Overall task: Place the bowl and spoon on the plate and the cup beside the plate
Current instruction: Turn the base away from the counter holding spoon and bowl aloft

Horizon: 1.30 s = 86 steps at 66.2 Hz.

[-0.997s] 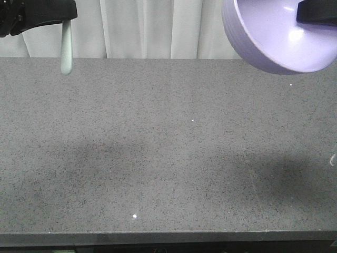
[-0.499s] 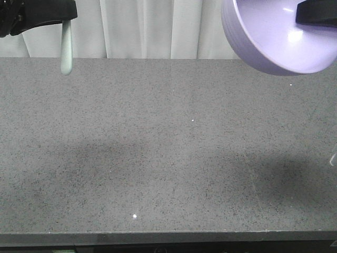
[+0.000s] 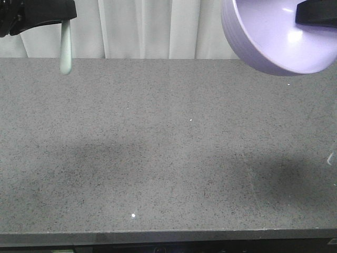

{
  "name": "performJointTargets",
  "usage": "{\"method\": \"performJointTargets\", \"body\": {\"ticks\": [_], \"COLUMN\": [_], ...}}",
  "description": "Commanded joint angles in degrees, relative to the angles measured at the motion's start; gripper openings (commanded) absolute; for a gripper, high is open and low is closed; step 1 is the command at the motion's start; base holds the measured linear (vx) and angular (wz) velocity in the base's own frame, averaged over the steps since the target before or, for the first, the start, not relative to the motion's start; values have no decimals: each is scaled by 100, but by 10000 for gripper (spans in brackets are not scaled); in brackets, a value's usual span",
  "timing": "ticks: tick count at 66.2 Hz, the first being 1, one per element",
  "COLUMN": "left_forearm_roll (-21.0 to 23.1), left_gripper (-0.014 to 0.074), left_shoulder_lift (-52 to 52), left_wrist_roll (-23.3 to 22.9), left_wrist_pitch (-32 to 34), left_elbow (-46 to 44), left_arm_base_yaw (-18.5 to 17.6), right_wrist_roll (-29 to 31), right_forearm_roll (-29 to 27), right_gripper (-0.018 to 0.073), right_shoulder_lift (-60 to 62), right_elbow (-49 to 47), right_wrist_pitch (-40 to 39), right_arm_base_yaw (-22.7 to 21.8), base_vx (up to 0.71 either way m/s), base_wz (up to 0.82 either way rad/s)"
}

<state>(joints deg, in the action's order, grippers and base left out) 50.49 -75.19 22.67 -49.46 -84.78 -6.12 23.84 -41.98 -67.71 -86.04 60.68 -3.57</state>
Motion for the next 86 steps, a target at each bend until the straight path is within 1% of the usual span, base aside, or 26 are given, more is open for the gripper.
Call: {"method": "performJointTargets", "body": {"ticks": [1,28,86], "left_forearm_roll": [323,323,323], "left_gripper": [-7,-7,-7], "left_shoulder_lift": [158,158,158], "left_wrist_roll": [14,14,14], "left_wrist_pitch": [215,215,215], "left_elbow": [-141,-141,-141], "left_arm_base_yaw": [14,14,14], "right_wrist_roll": [22,22,22], "right_forearm_roll": [-281,-281,-281], "right_gripper": [-10,-10,-10], "right_shoulder_lift": [111,111,111], "right_elbow": [-166,-166,-166], "right_wrist_pitch": [-311,-311,-286], "right_arm_base_yaw": [-19,-19,-19], "base_vx": [-1,-2,-4], "base_wz": [-5,-14,-33]}}
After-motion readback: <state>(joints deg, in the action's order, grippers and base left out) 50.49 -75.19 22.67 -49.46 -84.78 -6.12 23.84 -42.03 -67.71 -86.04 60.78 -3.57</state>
